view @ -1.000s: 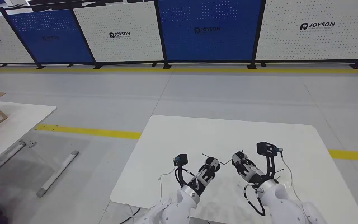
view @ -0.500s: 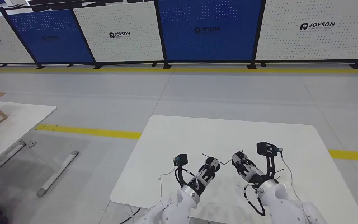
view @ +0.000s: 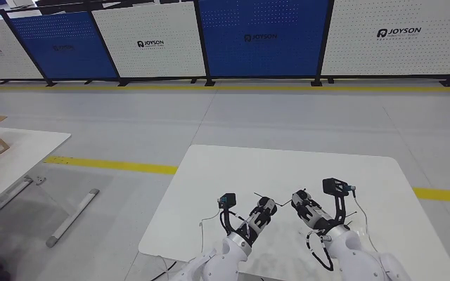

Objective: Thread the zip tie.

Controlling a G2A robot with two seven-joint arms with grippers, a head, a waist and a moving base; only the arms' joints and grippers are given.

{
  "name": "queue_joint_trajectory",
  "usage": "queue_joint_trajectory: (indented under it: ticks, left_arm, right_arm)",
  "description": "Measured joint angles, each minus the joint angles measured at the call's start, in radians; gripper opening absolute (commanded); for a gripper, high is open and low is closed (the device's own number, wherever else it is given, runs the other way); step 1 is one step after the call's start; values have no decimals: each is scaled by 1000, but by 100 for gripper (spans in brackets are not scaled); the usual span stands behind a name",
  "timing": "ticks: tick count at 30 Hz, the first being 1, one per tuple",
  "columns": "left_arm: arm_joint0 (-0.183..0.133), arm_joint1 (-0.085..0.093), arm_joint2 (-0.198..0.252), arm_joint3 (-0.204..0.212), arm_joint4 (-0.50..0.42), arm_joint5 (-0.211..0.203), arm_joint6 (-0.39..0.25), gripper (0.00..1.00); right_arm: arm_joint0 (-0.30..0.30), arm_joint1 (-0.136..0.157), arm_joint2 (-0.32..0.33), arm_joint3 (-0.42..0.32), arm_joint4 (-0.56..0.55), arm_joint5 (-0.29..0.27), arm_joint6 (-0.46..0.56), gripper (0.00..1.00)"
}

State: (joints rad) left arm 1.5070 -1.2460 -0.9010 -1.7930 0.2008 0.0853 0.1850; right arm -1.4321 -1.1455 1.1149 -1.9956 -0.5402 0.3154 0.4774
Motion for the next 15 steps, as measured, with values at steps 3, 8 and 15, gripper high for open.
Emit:
queue_joint_trajectory:
  ticks: [3, 8, 15]
  left_arm:
    - [0, 0, 0, 0, 0, 0, 0, 0]
    - [0, 0, 0, 0, 0, 0, 0, 0]
    - [0, 0, 0, 0, 0, 0, 0, 0]
  right_arm:
    - [-1, 0, 0, 1, -1, -2, -2, 0]
    - [3, -1, -4, 10, -33, -3, 7, 0]
    - [30, -7, -25, 9, -70, 23, 40, 0]
